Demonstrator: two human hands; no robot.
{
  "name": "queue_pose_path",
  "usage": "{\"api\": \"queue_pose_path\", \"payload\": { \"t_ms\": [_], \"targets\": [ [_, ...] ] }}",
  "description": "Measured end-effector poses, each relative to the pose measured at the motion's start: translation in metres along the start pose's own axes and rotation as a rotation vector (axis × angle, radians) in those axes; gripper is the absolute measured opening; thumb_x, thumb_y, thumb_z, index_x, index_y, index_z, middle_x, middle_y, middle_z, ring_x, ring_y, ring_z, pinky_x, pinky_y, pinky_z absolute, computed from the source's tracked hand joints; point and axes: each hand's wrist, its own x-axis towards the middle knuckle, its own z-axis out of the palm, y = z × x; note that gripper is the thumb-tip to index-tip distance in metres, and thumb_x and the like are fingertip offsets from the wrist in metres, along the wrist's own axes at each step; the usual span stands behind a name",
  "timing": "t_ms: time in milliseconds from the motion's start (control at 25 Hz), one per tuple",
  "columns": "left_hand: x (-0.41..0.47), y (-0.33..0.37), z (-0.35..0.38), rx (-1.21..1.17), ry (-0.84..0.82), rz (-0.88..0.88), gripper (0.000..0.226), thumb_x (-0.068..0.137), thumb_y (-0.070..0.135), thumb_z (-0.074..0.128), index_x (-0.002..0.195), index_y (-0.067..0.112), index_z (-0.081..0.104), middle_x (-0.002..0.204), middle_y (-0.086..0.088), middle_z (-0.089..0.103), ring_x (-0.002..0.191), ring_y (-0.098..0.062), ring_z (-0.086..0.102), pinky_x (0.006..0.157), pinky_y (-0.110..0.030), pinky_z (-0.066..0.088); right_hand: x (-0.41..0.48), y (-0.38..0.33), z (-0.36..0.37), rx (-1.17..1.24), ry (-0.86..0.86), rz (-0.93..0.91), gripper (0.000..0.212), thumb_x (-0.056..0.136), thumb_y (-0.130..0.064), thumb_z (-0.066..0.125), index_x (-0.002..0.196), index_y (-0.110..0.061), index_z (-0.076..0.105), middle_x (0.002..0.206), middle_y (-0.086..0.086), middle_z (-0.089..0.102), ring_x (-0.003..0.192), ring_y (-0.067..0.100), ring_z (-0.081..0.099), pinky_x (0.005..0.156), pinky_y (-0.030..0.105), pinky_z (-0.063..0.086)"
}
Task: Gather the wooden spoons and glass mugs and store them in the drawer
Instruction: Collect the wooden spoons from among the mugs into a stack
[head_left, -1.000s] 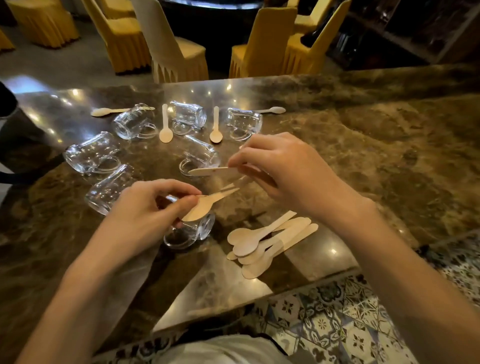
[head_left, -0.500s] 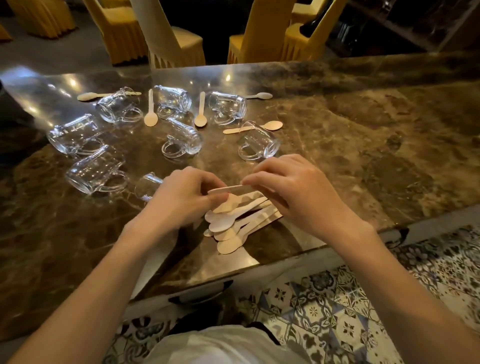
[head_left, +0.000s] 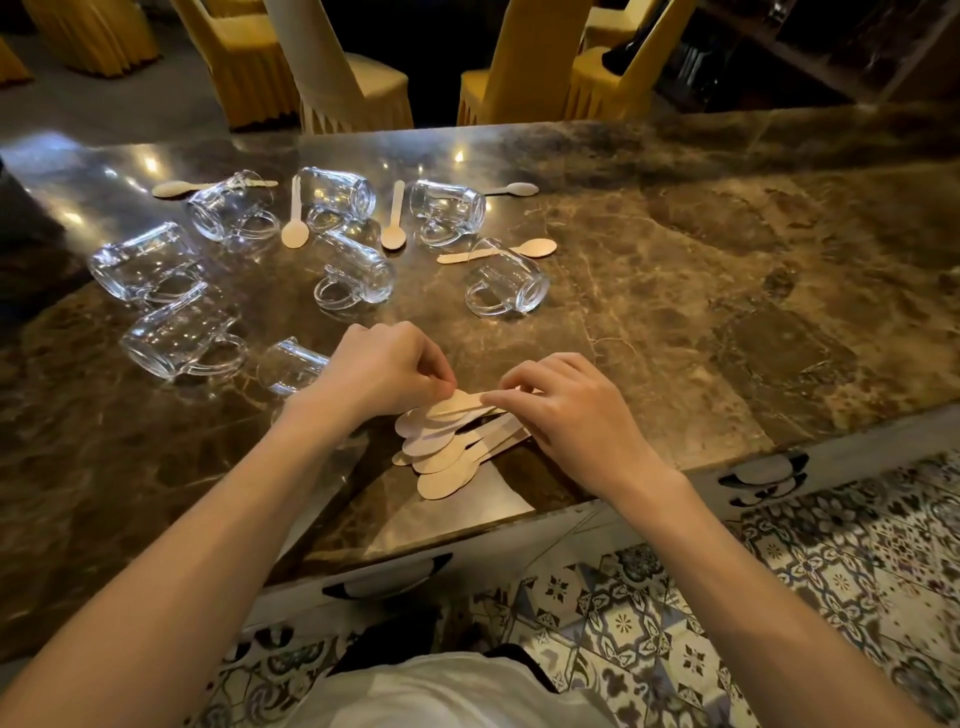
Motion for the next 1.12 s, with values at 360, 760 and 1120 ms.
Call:
{"api": "queue_pose_path", "payload": {
  "t_ms": [360, 760, 1120],
  "targets": [
    [-0.002, 0.002, 0.012, 0.124, -0.003, 0.072, 0.011, 0.087, 0.042, 0.058, 0.092, 0.038, 0.068, 0.076, 0.020, 0.060, 0.079, -0.005, 0.053, 0.093, -0.033, 0.029, -0.003, 0.000, 0.007, 0.093, -0.075, -0.005, 0.015, 0.082, -0.024, 0.070, 0.097, -0.023, 0.073, 0.092, -0.002, 0.070, 0.080, 0.020, 0.065, 0.080, 0.034, 0.052],
    [-0.004, 0.000, 0.010, 0.180, 0.006, 0.164, 0.018, 0.088, 0.043, 0.056, 0.101, 0.036, 0.067, 0.085, 0.013, 0.065, 0.077, -0.008, 0.057, 0.068, -0.022, 0.044, 0.006, 0.004, 0.006, 0.202, -0.170, 0.021, 0.014, 0.087, -0.028, 0.064, 0.095, -0.023, 0.074, 0.091, -0.006, 0.070, 0.082, 0.016, 0.064, 0.082, 0.034, 0.050],
    [0.017, -0.003, -0.021, -0.010, 0.153, 0.198, 0.021, 0.088, 0.044, 0.057, 0.101, 0.032, 0.067, 0.080, 0.014, 0.059, 0.073, -0.007, 0.054, 0.069, -0.027, 0.050, 0.052, 0.035, -0.016, 0.208, -0.058, 0.139, 0.014, 0.085, -0.020, 0.066, 0.097, -0.019, 0.073, 0.093, -0.004, 0.071, 0.085, 0.017, 0.064, 0.078, 0.034, 0.049]
  ]
}}
